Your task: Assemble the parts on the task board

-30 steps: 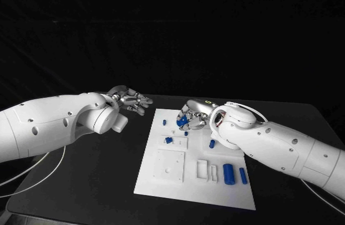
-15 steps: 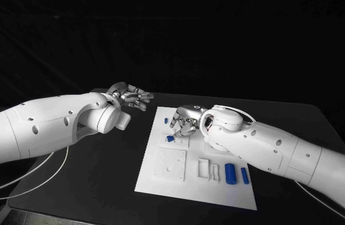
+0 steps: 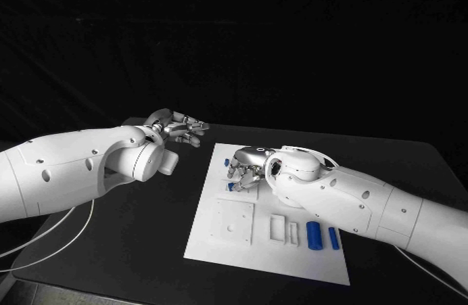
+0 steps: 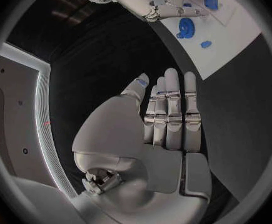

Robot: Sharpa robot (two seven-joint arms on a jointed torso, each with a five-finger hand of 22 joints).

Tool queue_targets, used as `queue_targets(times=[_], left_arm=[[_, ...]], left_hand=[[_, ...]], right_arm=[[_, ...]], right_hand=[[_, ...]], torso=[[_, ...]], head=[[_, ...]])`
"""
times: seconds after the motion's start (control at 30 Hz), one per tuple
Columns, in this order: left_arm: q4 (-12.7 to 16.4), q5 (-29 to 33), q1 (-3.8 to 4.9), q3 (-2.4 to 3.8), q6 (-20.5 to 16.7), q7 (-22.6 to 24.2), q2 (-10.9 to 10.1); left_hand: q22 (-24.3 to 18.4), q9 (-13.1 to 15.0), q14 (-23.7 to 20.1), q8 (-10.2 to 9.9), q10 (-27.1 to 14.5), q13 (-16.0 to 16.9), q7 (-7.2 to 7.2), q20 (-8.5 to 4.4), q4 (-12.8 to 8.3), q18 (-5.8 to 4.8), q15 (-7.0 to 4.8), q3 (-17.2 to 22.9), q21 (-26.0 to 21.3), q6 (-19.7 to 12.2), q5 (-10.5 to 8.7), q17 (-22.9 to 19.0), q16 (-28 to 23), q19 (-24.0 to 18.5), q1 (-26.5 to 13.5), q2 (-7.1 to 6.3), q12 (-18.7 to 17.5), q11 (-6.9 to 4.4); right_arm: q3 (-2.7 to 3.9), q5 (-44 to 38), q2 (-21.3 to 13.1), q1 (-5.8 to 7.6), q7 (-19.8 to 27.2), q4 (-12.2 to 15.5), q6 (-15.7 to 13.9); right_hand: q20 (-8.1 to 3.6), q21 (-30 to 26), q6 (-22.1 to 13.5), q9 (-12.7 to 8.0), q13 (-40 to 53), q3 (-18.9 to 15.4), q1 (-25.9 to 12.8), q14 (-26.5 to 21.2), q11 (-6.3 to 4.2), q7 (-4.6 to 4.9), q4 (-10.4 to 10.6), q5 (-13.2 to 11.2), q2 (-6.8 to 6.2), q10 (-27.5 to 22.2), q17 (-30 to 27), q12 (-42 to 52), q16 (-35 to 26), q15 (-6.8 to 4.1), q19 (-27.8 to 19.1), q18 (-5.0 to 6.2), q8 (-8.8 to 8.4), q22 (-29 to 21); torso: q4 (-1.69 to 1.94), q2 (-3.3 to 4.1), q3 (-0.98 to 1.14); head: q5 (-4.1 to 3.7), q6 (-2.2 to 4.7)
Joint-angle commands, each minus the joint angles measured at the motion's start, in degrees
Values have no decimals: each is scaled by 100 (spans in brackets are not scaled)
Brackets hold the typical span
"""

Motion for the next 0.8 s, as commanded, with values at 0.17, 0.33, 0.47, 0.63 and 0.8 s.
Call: queue_targets(times=[0.17, 0.33, 0.47, 0.63, 0.8], left_arm=[[11, 107, 21, 5, -48, 157, 26], [0, 117, 21, 5, -19, 137, 37], [-4, 120, 21, 5, 1, 116, 39], [-7, 121, 21, 5, 22, 89, 37], [-8, 122, 21, 5, 35, 71, 38]], left_hand=[[-17, -14, 30, -5, 7, -6, 18, 10, -38, -30, -7, 18, 36, 37, 13, 28, -38, 30, 24, 18, -21, -5], [-17, -14, 30, -5, 7, -6, 18, 10, -38, -30, -7, 18, 36, 37, 13, 28, -38, 30, 24, 18, -21, -5], [-22, -17, 28, -6, 5, -6, 22, 11, -39, -30, -5, 15, 35, 26, 10, 32, -44, 28, 11, 17, -20, -4], [-22, -17, 28, -6, 5, -6, 22, 11, -39, -30, -5, 15, 35, 26, 10, 32, -44, 28, 11, 17, -20, -4], [-22, -17, 28, -6, 5, -6, 22, 11, -39, -30, -5, 15, 35, 26, 10, 32, -44, 28, 11, 17, -20, -4]], right_arm=[[-43, -197, 34, -4, -61, -60, 37], [-60, -228, 42, -6, -72, -72, 38], [-70, -238, 41, -11, -63, -67, 50], [-79, -242, 29, -17, -45, -39, 65], [-87, -243, 30, -24, -41, -34, 72]], right_hand=[[-2, 28, -46, -6, -5, -15, -51, 26, -6, 3, -43, 24, -19, 14, 3, 0, 16, 6, 98, 32, -30, 654], [-1, 24, -21, -5, -6, -25, -55, 28, -8, -2, -49, 16, -17, 16, 8, -1, 17, 5, 97, 35, -30, 652], [-4, 26, 36, -3, -6, -20, -54, 27, -16, -17, -54, 5, -6, 15, 9, -3, 13, 1, 96, 34, -25, 652], [-9, 32, 90, -3, -1, -24, -61, 27, -25, -34, -54, -18, 0, 20, 12, 2, 12, -5, 96, 30, -26, 654], [-24, 44, 236, 6, 10, -14, -55, 30, -48, -77, -59, -64, 22, 33, 19, 14, 13, -24, 97, 21, -22, 656]], torso=[[26, 16, -16], [21, 17, -20], [14, 16, -22], [11, 16, -24], [14, 17, -27]], head=[[-18, -9], [-16, -24], [-6, -35], [2, -47], [2, -57]])
